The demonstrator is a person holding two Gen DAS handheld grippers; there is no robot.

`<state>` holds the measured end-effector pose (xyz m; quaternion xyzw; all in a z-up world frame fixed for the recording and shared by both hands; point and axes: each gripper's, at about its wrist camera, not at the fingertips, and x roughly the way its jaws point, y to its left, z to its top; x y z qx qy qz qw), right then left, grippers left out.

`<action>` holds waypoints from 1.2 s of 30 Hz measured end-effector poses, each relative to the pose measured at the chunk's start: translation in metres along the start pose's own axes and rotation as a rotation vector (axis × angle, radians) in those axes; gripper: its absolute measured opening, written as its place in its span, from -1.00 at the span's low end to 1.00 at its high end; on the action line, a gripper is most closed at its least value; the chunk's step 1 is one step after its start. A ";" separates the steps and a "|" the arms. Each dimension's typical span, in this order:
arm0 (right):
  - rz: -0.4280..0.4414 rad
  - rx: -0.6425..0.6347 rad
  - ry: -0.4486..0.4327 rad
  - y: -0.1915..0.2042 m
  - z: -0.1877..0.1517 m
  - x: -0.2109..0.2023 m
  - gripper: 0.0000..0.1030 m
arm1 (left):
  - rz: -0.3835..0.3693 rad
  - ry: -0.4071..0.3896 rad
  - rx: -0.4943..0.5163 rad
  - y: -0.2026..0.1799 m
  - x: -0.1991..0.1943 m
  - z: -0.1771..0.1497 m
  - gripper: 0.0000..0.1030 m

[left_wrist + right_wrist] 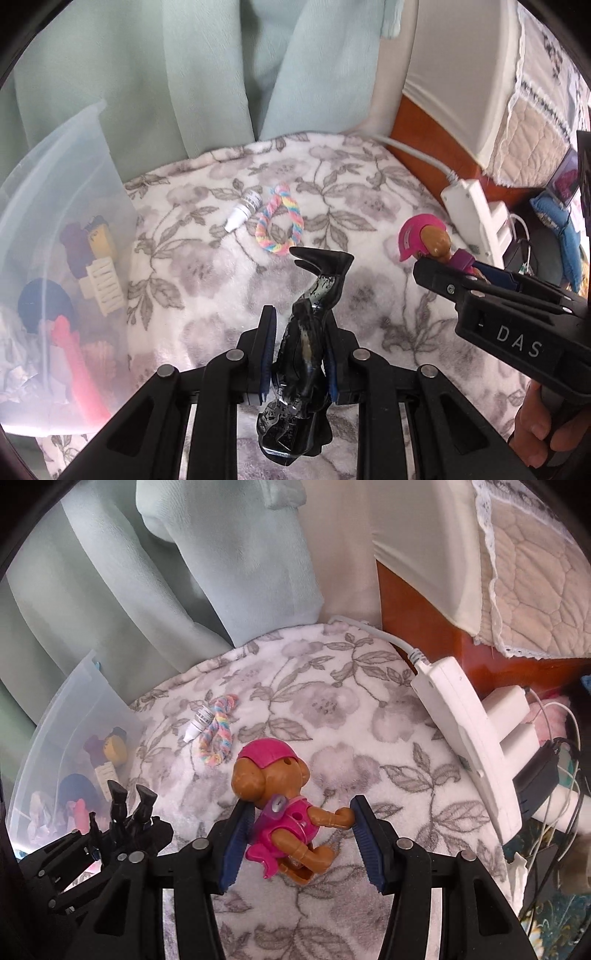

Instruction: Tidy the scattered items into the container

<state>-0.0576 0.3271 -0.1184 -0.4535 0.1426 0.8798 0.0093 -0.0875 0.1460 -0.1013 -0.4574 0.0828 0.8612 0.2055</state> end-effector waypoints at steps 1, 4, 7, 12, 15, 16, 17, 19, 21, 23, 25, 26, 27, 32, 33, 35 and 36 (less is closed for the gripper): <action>-0.003 -0.009 -0.004 0.004 0.002 -0.004 0.11 | -0.006 -0.011 -0.017 0.002 -0.005 0.001 -0.53; 0.004 -0.034 -0.035 0.014 0.007 -0.020 0.11 | -0.020 -0.032 -0.045 0.005 -0.018 0.004 -0.53; 0.020 -0.045 -0.075 0.023 0.014 -0.034 0.11 | -0.013 -0.064 -0.038 0.007 -0.034 0.011 -0.53; 0.034 -0.036 -0.116 0.042 0.026 -0.044 0.11 | -0.026 -0.135 -0.054 0.021 -0.060 0.022 -0.53; 0.046 -0.056 -0.153 0.055 0.026 -0.056 0.11 | -0.023 -0.143 -0.075 0.032 -0.068 0.024 -0.53; 0.051 -0.054 -0.164 0.057 0.025 -0.059 0.11 | -0.013 -0.134 -0.072 0.034 -0.069 0.025 -0.53; 0.057 -0.050 -0.167 0.058 0.025 -0.062 0.11 | 0.001 -0.133 -0.073 0.035 -0.070 0.025 -0.53; 0.051 -0.056 -0.162 0.059 0.025 -0.064 0.11 | -0.006 -0.153 -0.096 0.039 -0.077 0.025 -0.53; 0.037 -0.061 -0.156 0.060 0.025 -0.066 0.11 | -0.026 -0.167 -0.115 0.042 -0.083 0.023 -0.53; 0.045 -0.050 -0.161 0.061 0.026 -0.070 0.11 | -0.023 -0.169 -0.110 0.041 -0.085 0.021 -0.54; 0.046 -0.058 -0.174 0.065 0.026 -0.075 0.11 | -0.025 -0.172 -0.109 0.042 -0.087 0.020 -0.53; 0.045 -0.064 -0.177 0.067 0.025 -0.076 0.11 | -0.028 -0.178 -0.112 0.043 -0.090 0.020 -0.53; 0.043 -0.069 -0.176 0.070 0.025 -0.077 0.11 | -0.031 -0.188 -0.115 0.045 -0.093 0.020 -0.53; 0.048 -0.076 -0.184 0.079 0.023 -0.085 0.11 | -0.023 -0.220 -0.123 0.051 -0.105 0.023 -0.54; 0.045 -0.083 -0.185 0.081 0.024 -0.087 0.11 | -0.029 -0.230 -0.130 0.052 -0.108 0.023 -0.53; 0.045 -0.090 -0.193 0.086 0.025 -0.091 0.11 | -0.032 -0.247 -0.134 0.055 -0.114 0.022 -0.53; 0.051 -0.091 -0.200 0.089 0.026 -0.094 0.11 | -0.028 -0.252 -0.132 0.056 -0.117 0.021 -0.53</action>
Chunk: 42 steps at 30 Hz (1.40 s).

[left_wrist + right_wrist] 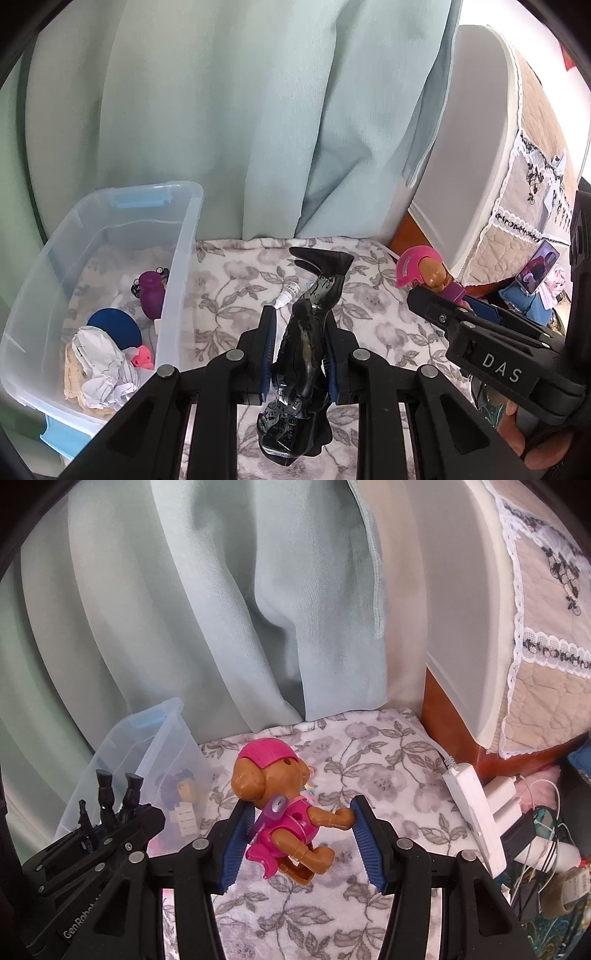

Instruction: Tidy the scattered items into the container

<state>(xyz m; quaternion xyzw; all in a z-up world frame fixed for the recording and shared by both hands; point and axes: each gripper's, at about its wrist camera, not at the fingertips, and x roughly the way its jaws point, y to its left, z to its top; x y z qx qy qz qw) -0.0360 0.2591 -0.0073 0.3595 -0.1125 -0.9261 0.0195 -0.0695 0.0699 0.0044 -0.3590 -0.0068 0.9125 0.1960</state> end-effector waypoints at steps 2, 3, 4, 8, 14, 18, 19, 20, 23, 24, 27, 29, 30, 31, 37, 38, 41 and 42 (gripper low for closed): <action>0.011 -0.006 -0.018 0.005 0.003 -0.004 0.11 | 0.003 -0.009 0.000 0.003 -0.005 0.002 -0.53; 0.015 -0.011 -0.028 0.008 0.004 -0.008 0.11 | 0.003 -0.016 -0.004 0.005 -0.008 0.003 -0.53; 0.019 -0.016 -0.037 0.012 0.006 -0.011 0.11 | 0.003 -0.026 -0.007 0.006 -0.011 0.004 -0.54; 0.035 -0.021 -0.077 0.024 0.016 -0.023 0.11 | 0.003 -0.070 -0.019 0.012 -0.026 0.010 -0.53; 0.081 -0.027 -0.167 0.047 0.042 -0.046 0.11 | 0.024 -0.163 -0.031 0.024 -0.056 0.027 -0.54; 0.121 -0.046 -0.233 0.069 0.057 -0.064 0.11 | 0.038 -0.226 -0.052 0.037 -0.076 0.038 -0.53; 0.131 -0.051 -0.246 0.074 0.060 -0.068 0.11 | 0.043 -0.239 -0.057 0.040 -0.080 0.040 -0.53; 0.140 -0.056 -0.256 0.079 0.062 -0.071 0.11 | 0.049 -0.251 -0.060 0.043 -0.084 0.041 -0.53; 0.164 -0.073 -0.269 0.093 0.064 -0.076 0.11 | 0.065 -0.275 -0.075 0.053 -0.094 0.042 -0.53; 0.171 -0.079 -0.267 0.098 0.063 -0.077 0.11 | 0.068 -0.280 -0.083 0.057 -0.096 0.042 -0.53; 0.188 -0.103 -0.253 0.111 0.059 -0.075 0.11 | 0.078 -0.287 -0.101 0.068 -0.102 0.043 -0.53; 0.199 -0.119 -0.239 0.119 0.057 -0.073 0.11 | 0.085 -0.287 -0.116 0.075 -0.104 0.040 -0.53; 0.207 -0.128 -0.228 0.123 0.055 -0.072 0.11 | 0.087 -0.285 -0.124 0.079 -0.104 0.038 -0.53; 0.215 -0.138 -0.218 0.127 0.053 -0.070 0.11 | 0.092 -0.282 -0.132 0.082 -0.105 0.037 -0.53; 0.246 -0.172 -0.153 0.148 0.043 -0.051 0.11 | 0.125 -0.269 -0.179 0.106 -0.110 0.026 -0.53; 0.251 -0.178 -0.142 0.152 0.041 -0.048 0.11 | 0.130 -0.266 -0.188 0.110 -0.110 0.024 -0.53; 0.260 -0.195 -0.118 0.162 0.034 -0.043 0.11 | 0.144 -0.255 -0.216 0.122 -0.110 0.019 -0.53; 0.263 -0.201 -0.111 0.165 0.031 -0.042 0.11 | 0.148 -0.253 -0.225 0.126 -0.110 0.018 -0.53</action>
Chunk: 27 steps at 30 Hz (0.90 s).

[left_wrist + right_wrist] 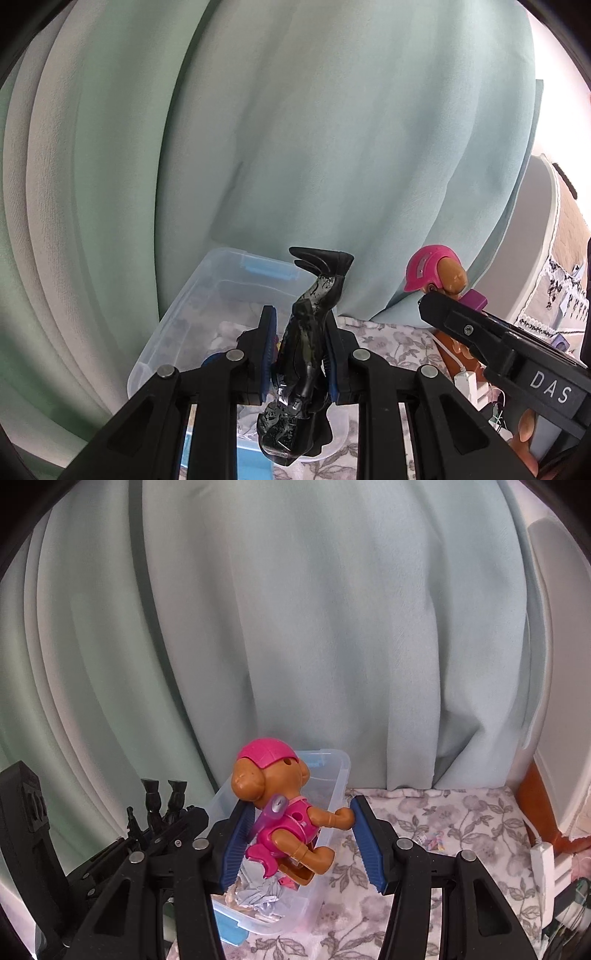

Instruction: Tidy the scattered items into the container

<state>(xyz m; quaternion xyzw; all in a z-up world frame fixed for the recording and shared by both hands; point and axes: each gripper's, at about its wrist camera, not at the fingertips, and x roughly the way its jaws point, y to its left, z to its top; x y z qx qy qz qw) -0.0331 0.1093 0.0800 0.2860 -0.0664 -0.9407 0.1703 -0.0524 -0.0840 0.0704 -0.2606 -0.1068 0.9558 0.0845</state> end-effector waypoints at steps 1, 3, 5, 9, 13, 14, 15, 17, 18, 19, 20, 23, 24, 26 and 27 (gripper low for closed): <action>0.003 -0.007 0.006 0.003 -0.001 0.002 0.11 | 0.005 0.003 -0.007 0.004 0.000 -0.001 -0.53; 0.009 -0.021 0.018 0.008 -0.004 0.006 0.11 | 0.016 0.009 -0.023 0.012 0.001 -0.002 -0.53; 0.015 -0.031 0.029 0.013 -0.005 0.011 0.11 | 0.022 0.015 -0.040 0.020 0.002 -0.003 -0.53; 0.025 -0.050 0.056 0.020 -0.010 0.021 0.11 | 0.029 0.033 -0.066 0.031 0.006 -0.006 -0.53; 0.035 -0.049 0.091 0.024 -0.015 0.031 0.11 | 0.033 0.053 -0.079 0.039 0.012 -0.011 -0.53; 0.039 -0.048 0.102 0.024 -0.017 0.034 0.11 | 0.033 0.058 -0.084 0.041 0.014 -0.012 -0.53; 0.043 -0.049 0.115 0.025 -0.019 0.039 0.11 | 0.035 0.064 -0.089 0.043 0.016 -0.013 -0.53; 0.048 -0.050 0.143 0.026 -0.023 0.046 0.11 | 0.038 0.076 -0.096 0.047 0.020 -0.016 -0.53; 0.049 -0.051 0.156 0.030 -0.027 0.048 0.11 | 0.041 0.083 -0.100 0.049 0.023 -0.017 -0.53; 0.049 -0.051 0.170 0.031 -0.031 0.053 0.11 | 0.045 0.090 -0.104 0.051 0.025 -0.019 -0.53; 0.049 -0.051 0.183 0.030 -0.033 0.058 0.11 | 0.048 0.098 -0.108 0.052 0.028 -0.020 -0.53; 0.047 -0.050 0.218 0.029 -0.039 0.071 0.11 | 0.057 0.123 -0.121 0.053 0.037 -0.025 -0.53; 0.047 -0.048 0.227 0.028 -0.040 0.074 0.11 | 0.059 0.131 -0.125 0.053 0.039 -0.027 -0.53; 0.044 -0.046 0.243 0.027 -0.043 0.081 0.11 | 0.065 0.146 -0.132 0.055 0.045 -0.029 -0.53; 0.043 -0.045 0.251 0.026 -0.045 0.083 0.11 | 0.068 0.151 -0.133 0.056 0.048 -0.033 -0.53</action>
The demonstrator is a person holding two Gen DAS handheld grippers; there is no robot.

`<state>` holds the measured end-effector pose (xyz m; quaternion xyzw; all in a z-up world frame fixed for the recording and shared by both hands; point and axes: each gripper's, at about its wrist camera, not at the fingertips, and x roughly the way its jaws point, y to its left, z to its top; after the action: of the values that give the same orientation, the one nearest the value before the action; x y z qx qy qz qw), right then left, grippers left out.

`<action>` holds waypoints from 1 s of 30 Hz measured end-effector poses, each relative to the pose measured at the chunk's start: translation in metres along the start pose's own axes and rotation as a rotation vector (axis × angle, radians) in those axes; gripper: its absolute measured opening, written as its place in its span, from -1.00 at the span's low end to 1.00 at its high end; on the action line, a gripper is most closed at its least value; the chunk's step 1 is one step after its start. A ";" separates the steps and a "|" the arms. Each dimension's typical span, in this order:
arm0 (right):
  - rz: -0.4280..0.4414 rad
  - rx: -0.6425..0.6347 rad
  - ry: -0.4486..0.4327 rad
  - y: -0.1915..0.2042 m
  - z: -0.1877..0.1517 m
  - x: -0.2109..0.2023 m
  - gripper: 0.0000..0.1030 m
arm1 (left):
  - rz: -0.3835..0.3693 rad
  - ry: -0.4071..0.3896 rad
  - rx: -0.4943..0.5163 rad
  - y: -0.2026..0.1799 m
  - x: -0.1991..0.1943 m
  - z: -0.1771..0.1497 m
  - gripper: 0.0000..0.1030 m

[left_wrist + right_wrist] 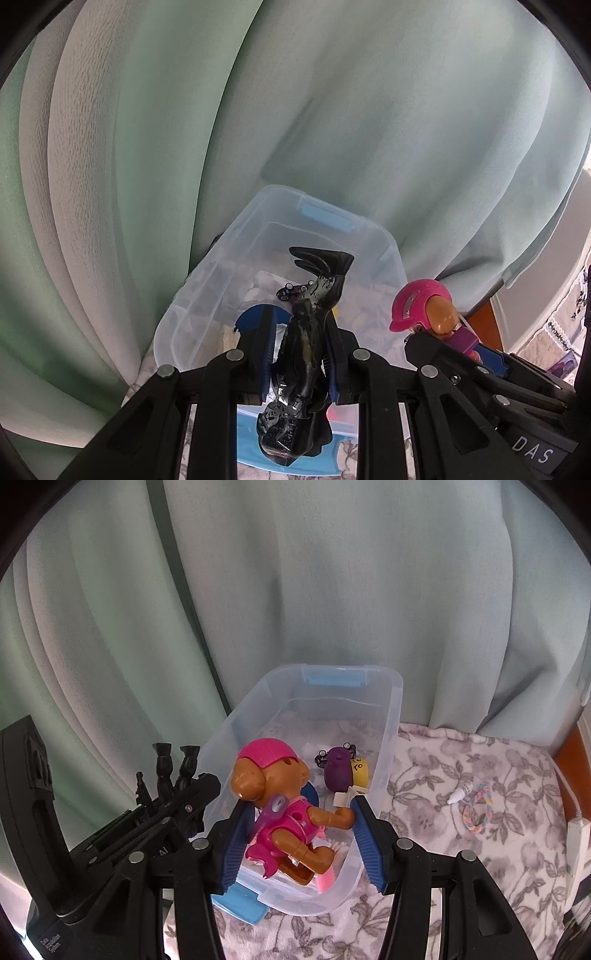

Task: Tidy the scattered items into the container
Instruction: 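Lower both tools into the box and open them to release the figures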

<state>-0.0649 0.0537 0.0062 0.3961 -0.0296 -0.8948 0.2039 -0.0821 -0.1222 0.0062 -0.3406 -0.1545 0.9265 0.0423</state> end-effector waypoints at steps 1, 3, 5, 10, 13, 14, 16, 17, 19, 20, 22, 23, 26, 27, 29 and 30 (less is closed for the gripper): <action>-0.001 0.002 0.008 -0.001 -0.001 0.002 0.11 | 0.004 0.005 -0.002 0.004 0.002 -0.003 -0.53; -0.001 0.003 0.020 -0.002 -0.002 0.006 0.11 | 0.009 0.016 -0.007 0.004 0.010 -0.001 -0.53; -0.003 0.005 0.028 -0.002 -0.004 0.008 0.11 | 0.012 0.022 -0.008 0.007 0.012 -0.004 -0.53; -0.006 0.008 0.038 -0.002 -0.005 0.011 0.11 | 0.019 0.029 -0.006 0.007 0.007 -0.006 -0.53; -0.009 0.004 0.037 -0.001 -0.005 0.012 0.11 | 0.024 0.025 -0.003 0.006 0.012 -0.002 -0.52; -0.009 0.001 0.036 -0.001 -0.004 0.012 0.11 | 0.026 0.023 -0.005 0.006 0.011 -0.002 -0.52; -0.010 -0.003 0.028 -0.001 -0.001 0.010 0.11 | 0.025 0.020 -0.010 0.006 0.011 0.001 -0.52; -0.009 -0.001 0.022 -0.002 0.001 0.009 0.11 | 0.026 0.021 -0.009 0.005 0.012 0.002 -0.52; -0.006 0.016 0.014 -0.005 0.006 0.009 0.11 | 0.031 0.022 -0.003 0.002 0.014 0.006 -0.52; -0.003 0.026 0.013 -0.006 0.009 0.009 0.11 | 0.032 0.022 -0.002 0.000 0.016 0.008 -0.52; 0.005 0.049 0.014 -0.009 0.012 0.011 0.11 | 0.038 0.022 -0.001 -0.002 0.019 0.012 -0.52; 0.011 0.061 0.015 -0.010 0.013 0.011 0.11 | 0.043 0.021 0.001 -0.003 0.020 0.013 -0.52; 0.030 0.084 0.024 -0.013 0.016 0.014 0.11 | 0.061 0.028 0.004 -0.002 0.024 0.016 -0.53; 0.032 0.087 0.025 -0.013 0.017 0.014 0.11 | 0.064 0.034 -0.002 -0.001 0.025 0.016 -0.53; 0.034 0.097 0.028 -0.014 0.018 0.016 0.11 | 0.070 0.046 -0.020 0.002 0.030 0.016 -0.53; 0.036 0.104 0.029 -0.016 0.019 0.016 0.11 | 0.074 0.054 -0.026 0.004 0.032 0.016 -0.53</action>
<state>-0.0936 0.0597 0.0045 0.4187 -0.0800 -0.8824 0.1994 -0.1168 -0.1237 -0.0034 -0.3712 -0.1525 0.9159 0.0080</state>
